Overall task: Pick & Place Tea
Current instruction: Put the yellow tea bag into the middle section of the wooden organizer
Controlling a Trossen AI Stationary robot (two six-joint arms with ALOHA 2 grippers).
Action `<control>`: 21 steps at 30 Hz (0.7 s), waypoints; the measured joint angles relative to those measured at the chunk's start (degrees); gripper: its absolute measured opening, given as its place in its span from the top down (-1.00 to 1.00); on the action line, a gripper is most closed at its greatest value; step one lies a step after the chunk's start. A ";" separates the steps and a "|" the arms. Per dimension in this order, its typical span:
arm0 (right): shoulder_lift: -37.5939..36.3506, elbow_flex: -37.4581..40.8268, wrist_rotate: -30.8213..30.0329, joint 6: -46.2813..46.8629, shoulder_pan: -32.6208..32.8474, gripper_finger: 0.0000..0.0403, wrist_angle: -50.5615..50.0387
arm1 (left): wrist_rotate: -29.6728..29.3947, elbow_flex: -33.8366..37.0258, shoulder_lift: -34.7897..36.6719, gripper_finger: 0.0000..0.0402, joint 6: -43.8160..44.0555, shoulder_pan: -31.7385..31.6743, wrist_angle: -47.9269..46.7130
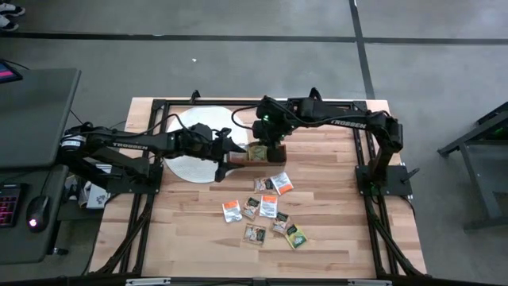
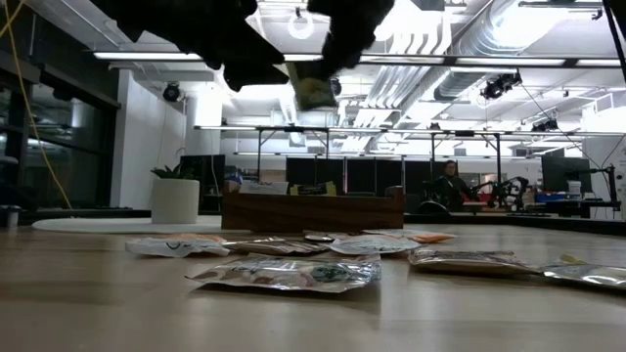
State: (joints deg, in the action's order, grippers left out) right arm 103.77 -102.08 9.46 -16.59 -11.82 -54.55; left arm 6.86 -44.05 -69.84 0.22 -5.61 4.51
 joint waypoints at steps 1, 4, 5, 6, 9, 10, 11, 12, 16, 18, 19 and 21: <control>-0.16 1.03 0.04 0.02 -0.31 1.00 0.40 | -0.19 0.00 0.00 -0.23 -0.01 -0.02 -0.24; -1.59 5.38 0.10 0.17 -1.25 1.00 2.30 | -0.35 0.00 0.00 -0.23 -0.18 -0.02 -0.89; -2.26 7.16 0.22 0.69 -1.54 1.00 3.65 | -0.39 0.00 0.00 -0.23 -0.17 -0.02 -1.20; -2.92 8.87 0.22 1.12 -1.82 1.00 5.57 | -0.46 0.00 0.00 -0.23 -0.16 -0.02 -1.66; -5.03 14.03 0.64 2.80 -2.69 1.00 11.62 | -1.35 0.00 0.00 -0.23 -0.16 -0.02 -1.96; -5.57 15.67 1.06 3.48 -3.07 1.00 13.89 | -1.47 0.00 0.00 -0.23 -0.16 -0.02 -1.80; -5.85 17.30 1.61 4.22 -3.45 1.00 16.15 | -1.47 0.00 0.00 -0.23 -0.16 -0.02 -1.69; -5.87 18.66 2.13 4.85 -3.77 1.00 17.97 | -1.49 0.00 0.00 -0.24 -0.16 -0.02 -1.70; -5.76 23.60 2.48 7.58 -4.70 1.00 24.20 | -1.39 0.00 0.00 -0.24 -0.16 -0.02 -1.70; -5.76 25.98 2.37 9.01 -4.85 1.00 27.70 | -1.19 0.00 0.00 -0.24 -0.15 -0.02 -1.69; -5.76 26.85 2.19 9.73 -5.07 1.00 28.67 | -1.17 0.00 0.00 -0.24 -0.16 -0.02 -1.70; -5.76 28.70 2.25 11.24 -5.40 1.00 31.03 | -1.23 0.00 0.00 -0.24 -0.16 -0.02 -1.70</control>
State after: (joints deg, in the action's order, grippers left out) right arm 98.02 -73.37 11.71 -5.35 -17.22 -23.52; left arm 5.63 -44.05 -69.84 0.05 -5.63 2.81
